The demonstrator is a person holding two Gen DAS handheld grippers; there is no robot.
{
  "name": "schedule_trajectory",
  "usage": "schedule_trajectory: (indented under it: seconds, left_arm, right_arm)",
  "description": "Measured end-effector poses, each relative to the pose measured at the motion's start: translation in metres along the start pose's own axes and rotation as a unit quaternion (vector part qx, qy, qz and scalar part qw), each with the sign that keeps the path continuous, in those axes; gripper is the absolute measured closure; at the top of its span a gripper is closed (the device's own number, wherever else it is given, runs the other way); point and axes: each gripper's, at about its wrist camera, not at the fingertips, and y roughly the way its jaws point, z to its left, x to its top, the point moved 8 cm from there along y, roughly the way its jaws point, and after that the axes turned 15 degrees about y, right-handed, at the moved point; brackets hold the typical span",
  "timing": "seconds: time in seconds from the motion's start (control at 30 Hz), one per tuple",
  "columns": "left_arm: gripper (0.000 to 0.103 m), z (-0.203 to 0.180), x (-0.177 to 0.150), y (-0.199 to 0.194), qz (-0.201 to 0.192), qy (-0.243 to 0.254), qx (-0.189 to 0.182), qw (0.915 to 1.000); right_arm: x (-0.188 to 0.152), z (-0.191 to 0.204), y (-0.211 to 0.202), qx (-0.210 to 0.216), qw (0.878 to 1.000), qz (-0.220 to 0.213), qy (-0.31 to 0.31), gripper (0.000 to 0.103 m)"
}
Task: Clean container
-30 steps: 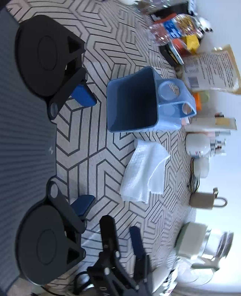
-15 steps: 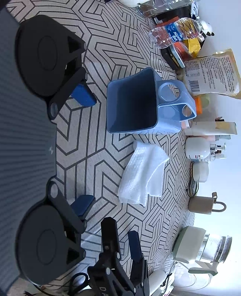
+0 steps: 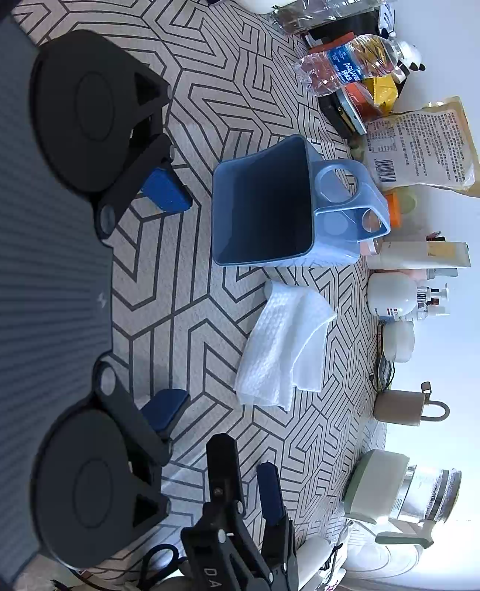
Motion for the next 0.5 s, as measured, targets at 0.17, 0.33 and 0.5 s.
schedule_trajectory:
  seconds: [0.17,0.33,0.5]
  left_arm:
    - [0.0,0.013,-0.006,-0.004,0.0,0.001,0.0,1.0]
    - [0.0,0.006,-0.003,-0.001,0.001,0.002,0.001,1.0]
    - [0.0,0.005,-0.003,-0.001,0.001,0.002,0.002,1.0]
  right_arm:
    - [0.0,0.0,-0.001,-0.002,1.0,-0.002,0.001,0.011]
    - [0.0,-0.001,0.0,-0.009,1.0,-0.004,0.003,0.011]
    - [0.001,-0.002,0.0,-0.011,1.0,-0.006,0.006,0.011]
